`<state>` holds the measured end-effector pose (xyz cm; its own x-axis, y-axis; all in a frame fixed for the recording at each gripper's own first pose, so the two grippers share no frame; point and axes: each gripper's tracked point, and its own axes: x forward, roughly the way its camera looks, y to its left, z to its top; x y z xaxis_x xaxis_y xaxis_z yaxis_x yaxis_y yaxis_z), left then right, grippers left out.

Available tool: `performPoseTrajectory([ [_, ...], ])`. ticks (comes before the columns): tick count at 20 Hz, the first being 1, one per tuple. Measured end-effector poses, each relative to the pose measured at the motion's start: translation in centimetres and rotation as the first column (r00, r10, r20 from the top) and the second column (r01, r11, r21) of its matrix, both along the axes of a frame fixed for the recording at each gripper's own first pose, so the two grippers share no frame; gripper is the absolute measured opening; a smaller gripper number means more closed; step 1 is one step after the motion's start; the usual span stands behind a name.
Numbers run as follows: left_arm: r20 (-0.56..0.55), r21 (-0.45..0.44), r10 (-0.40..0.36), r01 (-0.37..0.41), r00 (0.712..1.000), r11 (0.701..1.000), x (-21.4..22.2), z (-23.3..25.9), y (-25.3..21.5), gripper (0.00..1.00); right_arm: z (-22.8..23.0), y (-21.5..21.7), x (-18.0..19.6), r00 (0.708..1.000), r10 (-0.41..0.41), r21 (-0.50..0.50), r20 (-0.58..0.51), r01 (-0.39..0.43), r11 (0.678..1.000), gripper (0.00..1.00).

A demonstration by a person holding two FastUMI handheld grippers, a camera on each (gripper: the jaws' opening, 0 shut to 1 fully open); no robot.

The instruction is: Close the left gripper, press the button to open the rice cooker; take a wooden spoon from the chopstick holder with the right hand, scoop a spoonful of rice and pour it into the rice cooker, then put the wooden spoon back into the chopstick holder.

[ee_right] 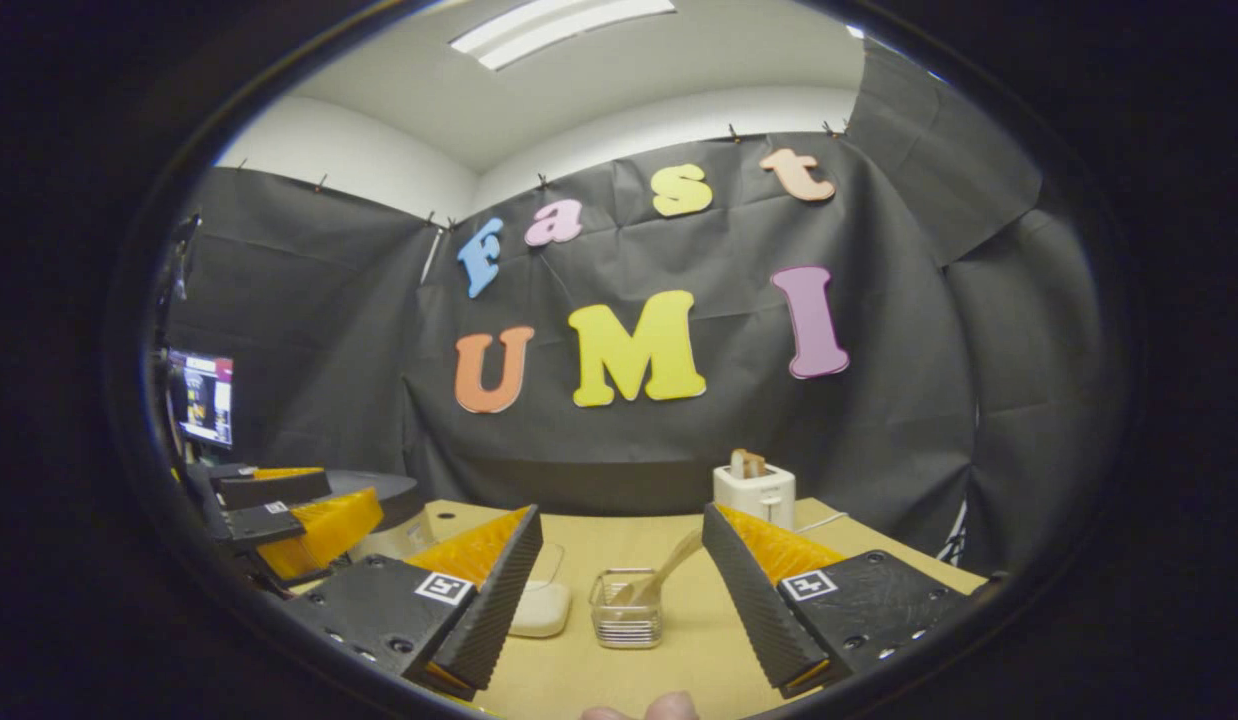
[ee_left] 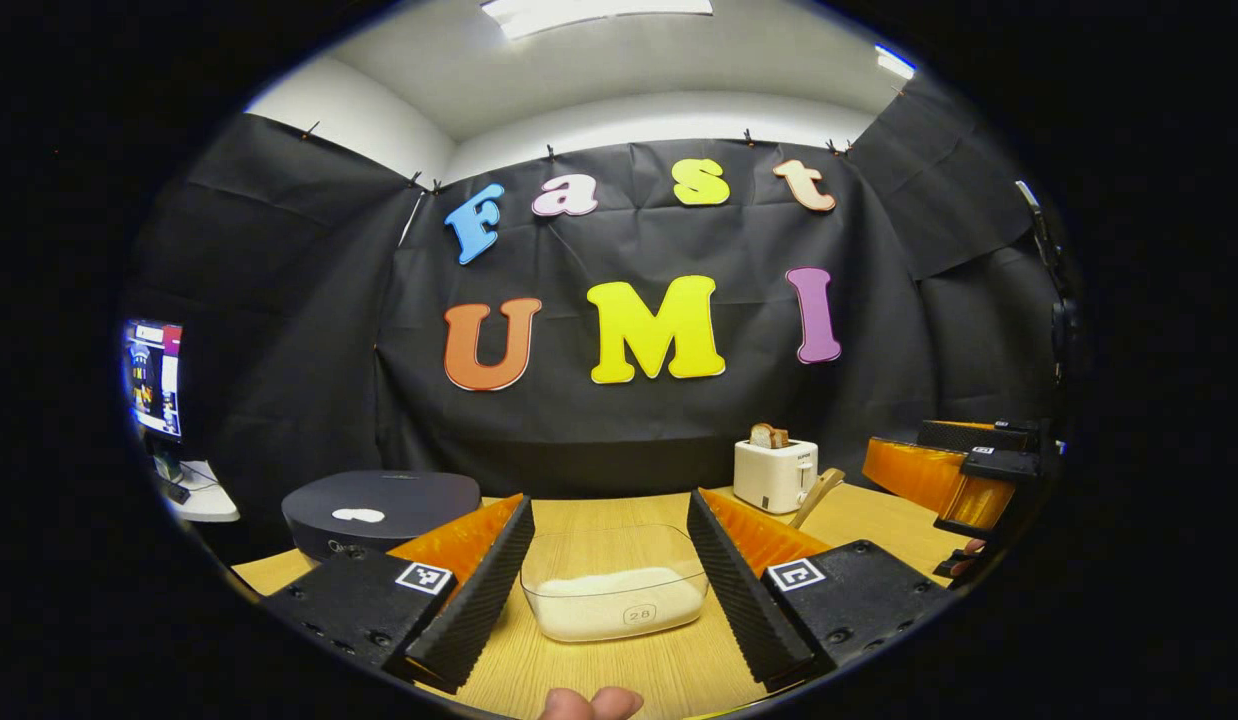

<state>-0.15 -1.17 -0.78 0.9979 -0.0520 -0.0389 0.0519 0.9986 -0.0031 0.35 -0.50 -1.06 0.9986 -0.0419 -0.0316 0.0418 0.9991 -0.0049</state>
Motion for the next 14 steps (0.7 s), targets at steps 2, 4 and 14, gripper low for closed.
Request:
performPoseTrajectory([
  [2, 0.009, 0.004, 0.001, -0.001, 1.0, 1.0, 0.0, 0.3, 0.1, 0.98, 0.1, -0.3, 0.0, 1.0, -0.013, 0.002, -0.001, 0.013, 1.0, 0.96],
  [4, 0.009, 0.013, 0.007, -0.007, 1.0, 1.0, 0.0, 0.2, 0.4, 0.98, 0.3, -0.5, 0.2, 1.0, -0.005, 0.018, 0.003, 0.005, 1.0, 0.96],
  [14, -0.046, 0.068, 0.091, -0.088, 0.995, 0.994, 0.1, -1.1, 1.3, 0.98, -2.3, -1.6, 1.5, 0.997, 0.059, 0.044, -0.047, -0.057, 0.997, 0.96],
])
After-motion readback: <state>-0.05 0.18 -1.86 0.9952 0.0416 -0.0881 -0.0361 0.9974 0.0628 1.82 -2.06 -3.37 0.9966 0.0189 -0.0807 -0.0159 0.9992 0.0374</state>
